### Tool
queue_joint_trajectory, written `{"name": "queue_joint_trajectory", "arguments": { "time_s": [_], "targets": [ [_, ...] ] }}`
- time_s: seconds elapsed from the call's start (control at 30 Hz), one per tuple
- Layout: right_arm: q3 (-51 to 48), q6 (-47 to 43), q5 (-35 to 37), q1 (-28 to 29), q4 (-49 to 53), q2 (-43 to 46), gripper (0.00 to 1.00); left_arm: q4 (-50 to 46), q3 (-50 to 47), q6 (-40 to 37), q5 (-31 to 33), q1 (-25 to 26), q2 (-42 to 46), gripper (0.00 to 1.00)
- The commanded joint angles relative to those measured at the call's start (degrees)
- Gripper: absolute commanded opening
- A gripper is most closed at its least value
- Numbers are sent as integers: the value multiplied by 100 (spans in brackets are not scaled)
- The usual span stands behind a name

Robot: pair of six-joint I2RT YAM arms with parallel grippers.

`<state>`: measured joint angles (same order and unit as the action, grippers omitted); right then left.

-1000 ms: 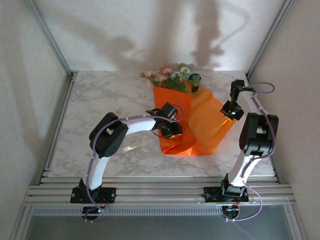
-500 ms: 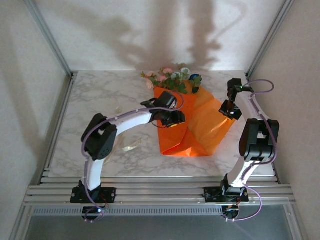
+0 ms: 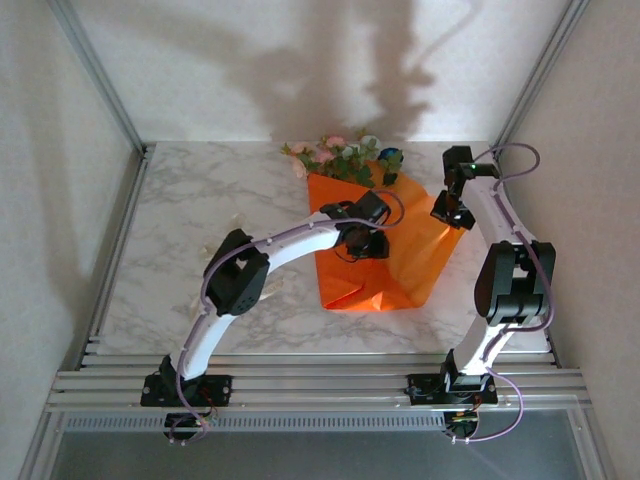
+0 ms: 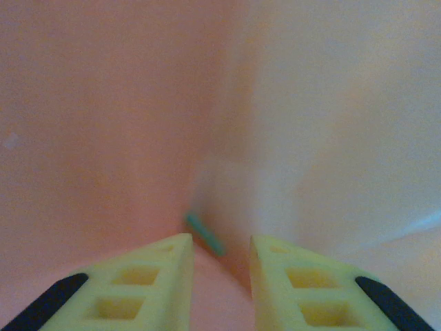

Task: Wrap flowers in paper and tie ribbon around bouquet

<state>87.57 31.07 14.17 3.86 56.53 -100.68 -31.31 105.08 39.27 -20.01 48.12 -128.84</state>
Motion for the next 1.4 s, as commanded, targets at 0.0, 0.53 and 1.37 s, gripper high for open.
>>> {"name": "queue_joint_trajectory", "arguments": {
  "time_s": [0.0,0.53,1.37],
  "targets": [
    [271,-24,240,128,338,207,6,1110,-678,394,-604,-22,371,24],
    [954,176,476,696,988,-55,5,1365,-1013,4,282,329,189,19],
    [246,66,525,356,684,-57,5,1484,-3253,-1400,-1950,498,1909,13]
  ]
}}
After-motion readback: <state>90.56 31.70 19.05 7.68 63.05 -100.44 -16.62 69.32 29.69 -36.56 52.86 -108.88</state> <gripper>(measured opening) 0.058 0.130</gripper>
